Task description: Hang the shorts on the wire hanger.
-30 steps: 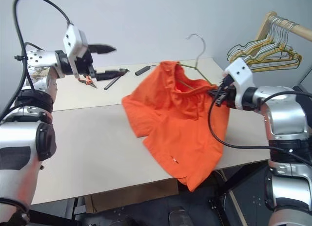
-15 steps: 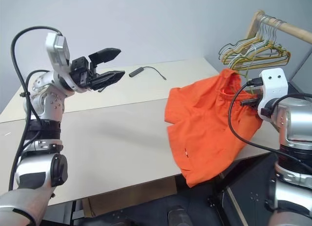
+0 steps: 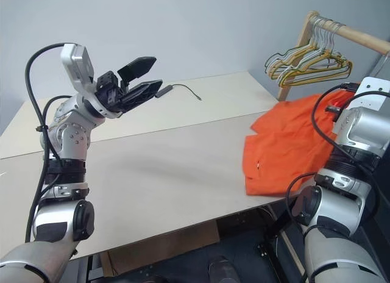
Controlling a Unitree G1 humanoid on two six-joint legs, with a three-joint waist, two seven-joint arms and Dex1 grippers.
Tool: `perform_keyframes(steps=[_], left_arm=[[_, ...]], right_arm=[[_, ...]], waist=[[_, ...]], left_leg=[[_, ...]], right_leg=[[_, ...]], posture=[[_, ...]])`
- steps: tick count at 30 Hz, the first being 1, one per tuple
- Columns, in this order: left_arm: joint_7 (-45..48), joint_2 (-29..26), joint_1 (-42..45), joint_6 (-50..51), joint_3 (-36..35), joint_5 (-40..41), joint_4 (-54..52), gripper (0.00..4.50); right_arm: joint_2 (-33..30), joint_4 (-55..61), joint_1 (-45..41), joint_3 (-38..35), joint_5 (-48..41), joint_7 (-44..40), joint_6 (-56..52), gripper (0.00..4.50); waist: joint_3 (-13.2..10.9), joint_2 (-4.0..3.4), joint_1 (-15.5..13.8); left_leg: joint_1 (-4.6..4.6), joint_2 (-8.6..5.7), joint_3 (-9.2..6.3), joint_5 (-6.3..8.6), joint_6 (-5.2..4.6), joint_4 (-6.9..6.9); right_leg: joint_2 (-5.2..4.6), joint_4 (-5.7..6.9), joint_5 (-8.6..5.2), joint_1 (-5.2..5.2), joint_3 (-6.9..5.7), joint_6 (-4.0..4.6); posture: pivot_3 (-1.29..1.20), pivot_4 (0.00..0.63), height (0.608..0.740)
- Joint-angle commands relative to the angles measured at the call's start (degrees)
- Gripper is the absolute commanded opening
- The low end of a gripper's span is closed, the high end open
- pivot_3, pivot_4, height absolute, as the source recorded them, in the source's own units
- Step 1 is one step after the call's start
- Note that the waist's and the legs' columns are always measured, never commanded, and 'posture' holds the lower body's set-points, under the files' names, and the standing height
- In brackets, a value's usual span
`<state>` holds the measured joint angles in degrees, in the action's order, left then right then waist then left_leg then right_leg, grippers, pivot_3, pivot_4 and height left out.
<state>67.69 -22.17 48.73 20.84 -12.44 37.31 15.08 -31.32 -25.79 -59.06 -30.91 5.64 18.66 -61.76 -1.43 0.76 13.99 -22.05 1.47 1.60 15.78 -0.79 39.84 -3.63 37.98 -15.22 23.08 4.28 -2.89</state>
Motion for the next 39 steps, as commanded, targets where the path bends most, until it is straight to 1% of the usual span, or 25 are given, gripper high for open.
perform_keyframes(steps=[1, 5, 9, 11, 13, 15, 21, 24, 25, 28, 30, 31, 33, 36, 39], left_arm=[[-1.1, -0.1, 0.0, -0.2, -0.4, 1.6, -3.7, 4.5], [-1.9, -0.1, -0.9, -0.1, -0.4, 2.0, -4.8, 4.5], [-2.4, -0.1, -1.7, 0.1, -0.2, 2.2, -5.8, 4.5], [-2.5, -0.2, -2.0, 0.3, -0.1, 2.4, -6.1, 4.5], [-2.3, -0.4, -2.2, 0.3, 0.2, 2.2, -6.4, 4.5], [-2.3, -0.5, -2.4, 0.4, 0.3, 2.0, -6.6, 4.5], [-2.0, -0.9, -2.8, 0.7, 0.7, 1.9, -7.0, 4.5], [-2.0, -0.9, -2.8, 0.7, 0.8, 2.0, -7.1, 4.5], [-2.1, -0.8, -2.8, 0.6, 0.8, 2.1, -7.1, 4.5], [-2.0, -0.8, -2.8, 0.6, 0.8, 2.3, -7.1, 4.5], [-1.8, -0.6, -2.8, 0.5, 1.0, 2.4, -7.1, 4.5], [-1.8, -0.7, -2.9, 0.6, 0.9, 2.5, -7.2, 4.5], [-1.7, -0.7, -3.0, 0.6, 0.8, 2.6, -7.3, 4.5], [-1.5, -0.9, -3.1, 0.6, 0.6, 2.9, -7.3, 4.5], [-1.5, -0.9, -3.2, 0.5, 0.7, 2.9, -7.3, 4.5]], right_arm=[[-4.0, -5.1, -4.7, 0.6, 1.2, 4.9, 8.8, 0.02], [-6.9, -11.2, -7.4, 1.9, 0.5, 6.1, 13.5, 0.02], [-10.3, -19.3, -10.5, -0.7, -2.5, 6.9, 17.6, 0.02], [-11.7, -23.0, -11.5, -1.5, -4.0, 7.1, 19.5, 0.02], [-12.6, -26.0, -12.5, -2.7, -5.9, 7.2, 20.0, 0.02], [-13.0, -27.8, -13.3, -3.6, -7.7, 7.4, 19.6, 0.02], [-13.4, -30.7, -14.9, -7.1, -13.7, 8.6, 15.4, 0.02], [-12.4, -29.2, -14.5, -5.5, -13.9, 9.5, 13.2, 0.02], [-12.0, -28.6, -14.0, -3.7, -13.0, 9.7, 12.5, 0.02], [-11.2, -27.9, -13.2, -3.8, -13.7, 11.4, 11.9, 0.02], [-10.8, -26.9, -12.6, -2.9, -13.0, 12.7, 12.2, 0.77], [-10.4, -25.8, -12.2, -2.2, -12.5, 13.4, 12.4, 1.0], [-9.7, -23.2, -11.6, -0.3, -11.0, 15.1, 12.9, 1.76], [-8.1, -17.0, -10.3, 3.8, -7.2, 18.2, 13.5, 2.82], [-6.4, -11.2, -9.3, 8.2, -3.6, 19.5, 13.6, 3.88]], waist=[[0.0, -0.05, 0.3], [0.0, -0.16, 0.8], [-0.1, -0.2, 1.1], [-0.1, -0.21, 1.1], [-0.1, -0.21, 1.1], [-0.1, -0.21, 1.1], [-0.1, -0.25, 1.0], [-0.1, -0.25, 1.0], [-0.1, -0.26, 1.0], [-0.1, -0.26, 1.0], [-0.1, -0.26, 1.0], [-0.1, -0.26, 1.0], [-0.1, -0.27, 1.0], [-0.2, -0.35, 1.0], [-0.2, -0.44, 1.0]], left_leg=[[-0.01, -0.02, 0.0, 0.0, 0.0, 0.0], [0.0, -0.07, 0.0, 0.0, 0.0, -0.05], [0.18, -0.09, 0.0, 0.0, -0.01, -0.06], [0.39, -0.09, -0.02, 0.01, -0.02, -0.11], [0.68, -0.09, -0.01, 0.03, -0.06, -0.22], [0.72, -0.09, 0.0, 0.05, -0.08, -0.24], [0.67, -0.12, 0.05, 0.05, -0.08, -0.32], [0.68, -0.12, 0.06, 0.05, -0.08, -0.34], [0.68, -0.13, 0.06, 0.05, -0.08, -0.34], [0.68, -0.13, 0.06, 0.05, -0.08, -0.34], [0.68, -0.13, 0.07, 0.05, -0.08, -0.35], [0.68, -0.13, 0.07, 0.05, -0.08, -0.35], [0.68, -0.13, 0.07, 0.05, -0.08, -0.36], [0.68, -0.13, 0.08, 0.05, -0.08, -0.38], [0.69, -0.13, 0.1, 0.05, -0.08, -0.4]], right_leg=[[0.0, 0.0, 0.0, 0.0, 0.02, 0.0], [0.0, -0.06, 0.0, -0.02, 0.03, -0.01], [0.01, -0.14, -0.01, -0.21, 0.04, -0.01], [0.01, -0.32, -0.01, -0.51, -0.01, -0.02], [0.01, -0.52, -0.03, -0.84, -0.02, -0.04], [0.01, -0.65, -0.02, -0.93, -0.01, -0.07], [0.0, -0.87, 0.07, -0.94, 0.07, -0.2], [-0.01, -0.89, 0.08, -0.94, 0.08, -0.22], [-0.01, -0.89, 0.08, -0.94, 0.08, -0.22], [-0.01, -0.89, 0.08, -0.94, 0.09, -0.22], [-0.01, -0.9, 0.08, -0.94, 0.1, -0.23], [-0.01, -0.9, 0.08, -0.94, 0.1, -0.23], [-0.01, -0.9, 0.09, -0.94, 0.11, -0.23], [-0.01, -0.88, 0.09, -0.92, 0.14, -0.23], [-0.01, -0.88, 0.09, -0.89, 0.18, -0.24]], posture=[[-0.21, 0.0, 0.74], [-0.2, 0.0, 0.74], [-0.2, 0.0, 0.74], [-0.2, 0.0, 0.74], [-0.2, 0.0, 0.74], [-0.2, 0.0, 0.74], [-0.2, 0.0, 0.74], [-0.2, 0.0, 0.74], [-0.2, 0.0, 0.74], [-0.2, 0.0, 0.74], [-0.2, 0.0, 0.74], [-0.2, 0.0, 0.74], [-0.2, 0.0, 0.74], [-0.2, 0.0, 0.74], [-0.19, 0.0, 0.74]])
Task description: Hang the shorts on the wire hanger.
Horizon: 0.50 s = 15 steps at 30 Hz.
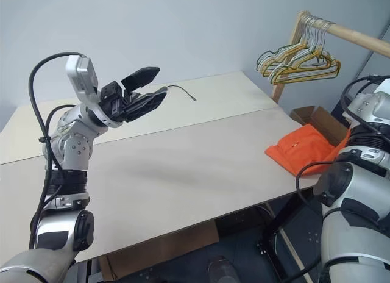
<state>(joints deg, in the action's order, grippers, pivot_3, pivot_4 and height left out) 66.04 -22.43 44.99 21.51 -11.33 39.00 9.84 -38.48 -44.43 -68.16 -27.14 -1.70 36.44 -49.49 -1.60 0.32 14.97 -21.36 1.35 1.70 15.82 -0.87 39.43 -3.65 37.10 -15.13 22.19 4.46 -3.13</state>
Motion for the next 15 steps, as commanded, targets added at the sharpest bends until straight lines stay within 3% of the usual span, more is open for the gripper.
perform_keyframes(steps=[1, 2, 9, 15], left_arm=[[0.1, -0.6, 0.5, -0.3, -0.3, 1.1, -2.0, 4.5], [0.1, -0.6, 0.5, -0.4, -0.3, 1.1, -2.0, 4.5], [-0.7, -0.9, -0.3, -0.5, -0.3, 0.8, -2.2, 4.5], [-3.6, -1.9, -2.7, 0.1, -0.8, -0.1, -2.8, 4.5]], right_arm=[[1.3, 8.8, 0.1, 5.8, 4.8, 1.8, 1.4, 4.18], [1.8, 10.3, 0.3, 7.5, 6.2, 2.1, 1.6, 4.46], [4.2, 17.5, 3.0, 22.0, 19.4, 4.1, 7.9, 4.46], [5.9, 22.5, 6.4, 31.4, 24.4, -4.2, 18.0, 4.46]], waist=[[0.0, -0.01, 0.0], [0.0, -0.01, 0.0], [0.0, -0.03, 0.0], [0.0, -0.03, 0.0]], left_leg=[[0.01, 0.0, 0.0, 0.0, 0.0, -0.02], [0.02, 0.01, 0.0, 0.0, 0.0, -0.02], [0.03, -0.01, 0.01, 0.0, 0.0, -0.02], [0.05, 0.0, 0.0, 0.0, 0.0, -0.03]], right_leg=[[0.0, 0.0, 0.0, 0.01, 0.0, 0.0], [0.0, 0.01, 0.0, 0.01, 0.0, 0.0], [0.0, 0.01, 0.02, 0.04, 0.06, -0.04], [0.01, 0.02, 0.04, 0.04, 0.06, -0.06]], posture=[[-0.19, 0.0, 0.74], [-0.19, 0.0, 0.74], [-0.19, 0.0, 0.74], [-0.18, 0.0, 0.74]])
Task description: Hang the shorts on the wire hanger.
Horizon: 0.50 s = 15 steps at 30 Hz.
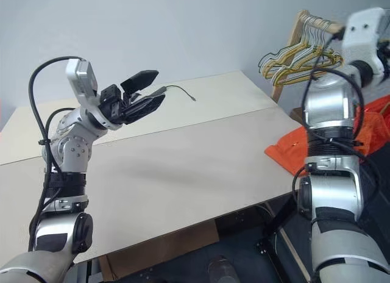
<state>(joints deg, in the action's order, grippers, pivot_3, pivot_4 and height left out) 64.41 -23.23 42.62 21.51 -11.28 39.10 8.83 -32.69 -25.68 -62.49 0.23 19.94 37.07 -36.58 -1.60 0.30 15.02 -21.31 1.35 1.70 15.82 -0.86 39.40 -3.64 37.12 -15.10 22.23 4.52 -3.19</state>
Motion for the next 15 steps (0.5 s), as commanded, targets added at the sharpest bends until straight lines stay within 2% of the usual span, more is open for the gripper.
perform_keyframes(steps=[1, 6, 9, 11, 15], left_arm=[[-2.7, -1.5, -0.7, 0.1, -0.9, -0.7, -1.7, 4.5], [-3.8, -5.6, -5.5, 0.6, -0.2, -3.1, -3.6, 4.5], [-3.2, -8.8, -9.8, 0.9, -0.5, -3.8, -5.8, 4.5], [-2.5, -11.8, -14.6, 1.4, -1.6, -3.9, -7.8, 4.5], [-2.8, -15.6, -20.4, 1.6, -2.6, -4.5, -9.7, 4.5]], right_arm=[[0.4, 4.9, 1.6, 4.9, 2.3, -7.7, 6.7, 4.46], [1.7, 11.0, 7.6, 7.1, -2.9, -25.9, 10.5, 4.46], [3.6, 16.0, 12.4, 3.8, -12.4, -38.8, 10.1, 4.46], [2.4, 20.6, 18.3, 3.6, -17.2, -48.1, 10.6, 4.46], [-0.8, 25.4, 25.2, 4.4, -21.0, -59.6, 10.1, 4.46]], waist=[[0.0, 0.0, 0.0], [0.0, 0.0, 0.0], [0.0, 0.01, -0.3], [0.0, 0.01, -0.7], [0.0, 0.05, -2.8]], left_leg=[[0.0, 0.0, 0.0, 0.0, 0.0, 0.0], [0.0, 0.01, -0.05, 0.0, 0.0, -0.01], [0.0, 0.05, -0.08, 0.0, 0.0, -0.02], [-0.03, 0.23, -0.12, 0.0, 0.0, -0.02], [-0.03, 0.3, -0.16, 0.0, 0.01, -0.11]], right_leg=[[0.0, -0.01, 0.01, 0.0, 0.0, -0.02], [0.0, -0.02, 0.03, 0.0, -0.04, -0.05], [0.0, 0.0, 0.04, -0.01, -0.08, -0.05], [0.0, -0.02, 0.04, -0.01, -0.17, -0.05], [0.03, -0.04, 0.04, 0.0, -0.26, -0.04]], posture=[[-0.18, 0.0, 0.74], [-0.16, 0.0, 0.74], [-0.13, 0.0, 0.74], [-0.13, 0.0, 0.74], [-0.07, 0.0, 0.74]])
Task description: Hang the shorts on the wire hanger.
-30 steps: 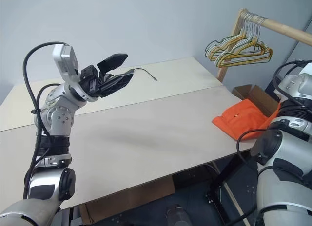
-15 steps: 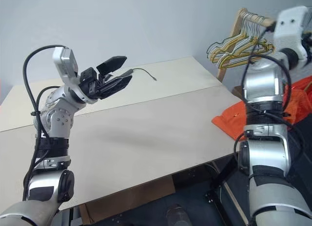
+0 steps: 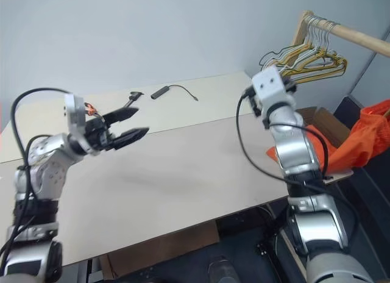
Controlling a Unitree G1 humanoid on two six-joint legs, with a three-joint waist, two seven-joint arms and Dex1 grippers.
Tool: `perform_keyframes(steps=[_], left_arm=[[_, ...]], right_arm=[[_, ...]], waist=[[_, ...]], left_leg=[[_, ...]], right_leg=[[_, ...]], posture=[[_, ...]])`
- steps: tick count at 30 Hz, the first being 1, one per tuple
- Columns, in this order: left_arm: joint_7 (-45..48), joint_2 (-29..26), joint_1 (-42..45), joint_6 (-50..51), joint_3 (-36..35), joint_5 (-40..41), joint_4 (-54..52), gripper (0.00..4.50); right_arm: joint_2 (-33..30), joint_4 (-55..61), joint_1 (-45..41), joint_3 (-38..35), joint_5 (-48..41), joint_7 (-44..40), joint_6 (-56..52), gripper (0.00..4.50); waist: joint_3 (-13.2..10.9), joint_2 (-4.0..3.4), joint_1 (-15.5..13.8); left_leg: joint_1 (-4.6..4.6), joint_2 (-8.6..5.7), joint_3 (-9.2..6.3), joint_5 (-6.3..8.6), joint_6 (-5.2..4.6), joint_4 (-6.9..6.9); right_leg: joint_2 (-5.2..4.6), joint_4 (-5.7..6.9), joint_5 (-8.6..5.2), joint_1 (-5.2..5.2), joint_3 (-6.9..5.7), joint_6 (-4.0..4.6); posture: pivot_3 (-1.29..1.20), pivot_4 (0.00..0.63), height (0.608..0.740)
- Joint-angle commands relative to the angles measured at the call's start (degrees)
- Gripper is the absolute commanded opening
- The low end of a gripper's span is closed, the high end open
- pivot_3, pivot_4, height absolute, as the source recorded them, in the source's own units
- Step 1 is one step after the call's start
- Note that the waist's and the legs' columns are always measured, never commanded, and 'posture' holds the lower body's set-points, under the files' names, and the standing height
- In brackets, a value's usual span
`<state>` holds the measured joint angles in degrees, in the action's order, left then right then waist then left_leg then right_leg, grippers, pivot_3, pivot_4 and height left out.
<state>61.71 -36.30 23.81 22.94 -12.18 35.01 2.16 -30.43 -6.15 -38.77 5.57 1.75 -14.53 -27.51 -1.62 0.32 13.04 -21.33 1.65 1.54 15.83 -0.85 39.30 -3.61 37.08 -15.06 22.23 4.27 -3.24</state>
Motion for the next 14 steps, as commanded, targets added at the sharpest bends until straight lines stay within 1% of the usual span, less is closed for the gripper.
perform_keyframes(steps=[1, 4, 7, 13, 14], left_arm=[[-0.3, -3.3, -2.8, -0.2, -1.9, -1.0, -3.0, 4.5], [-0.9, -4.9, -5.3, -0.6, -2.2, -2.1, -2.7, 4.5], [-1.8, -5.9, -7.1, -0.8, -2.2, -3.0, -3.2, 4.5], [-3.3, -5.7, -7.4, -0.5, -2.0, -3.3, -4.5, 4.5], [-3.2, -5.6, -7.5, -0.5, -2.0, -3.0, -4.7, 4.5]], right_arm=[[-4.3, 7.1, 3.1, -0.1, -3.3, -11.1, 1.7, 4.46], [-6.6, 10.0, 5.9, 1.1, -3.8, -16.8, 3.6, 4.46], [-7.2, 10.6, 6.6, 1.2, -4.0, -19.9, 4.4, 4.46], [-6.7, 8.0, 6.0, 2.2, -1.4, -21.4, 5.5, 4.46], [-6.5, 7.9, 6.0, 2.2, -1.2, -21.5, 5.6, 4.46]], waist=[[0.0, 0.02, -1.3], [0.0, 0.03, -3.1], [0.0, 0.06, -4.4], [-0.1, 0.16, -7.3], [-0.1, 0.16, -7.3]], left_leg=[[0.0, -0.01, 0.01, 0.0, 0.0, 0.0], [0.04, 0.0, 0.03, 0.0, 0.0, 0.0], [0.06, 0.01, 0.07, 0.0, 0.0, 0.0], [0.04, -0.03, 0.13, 0.0, 0.01, 0.0], [0.04, -0.04, 0.15, 0.0, 0.01, 0.0]], right_leg=[[-0.01, 0.0, 0.0, 0.01, -0.02, 0.01], [0.01, -0.01, 0.0, 0.0, -0.05, 0.01], [0.07, -0.02, 0.0, 0.01, -0.05, 0.03], [0.11, -0.05, 0.03, 0.04, -0.07, 0.08], [0.11, -0.06, 0.04, 0.05, -0.07, 0.09]], posture=[[-0.07, 0.0, 0.74], [-0.07, 0.0, 0.74], [-0.05, 0.0, 0.74], [0.0, 0.0, 0.74], [0.0, 0.0, 0.74]])
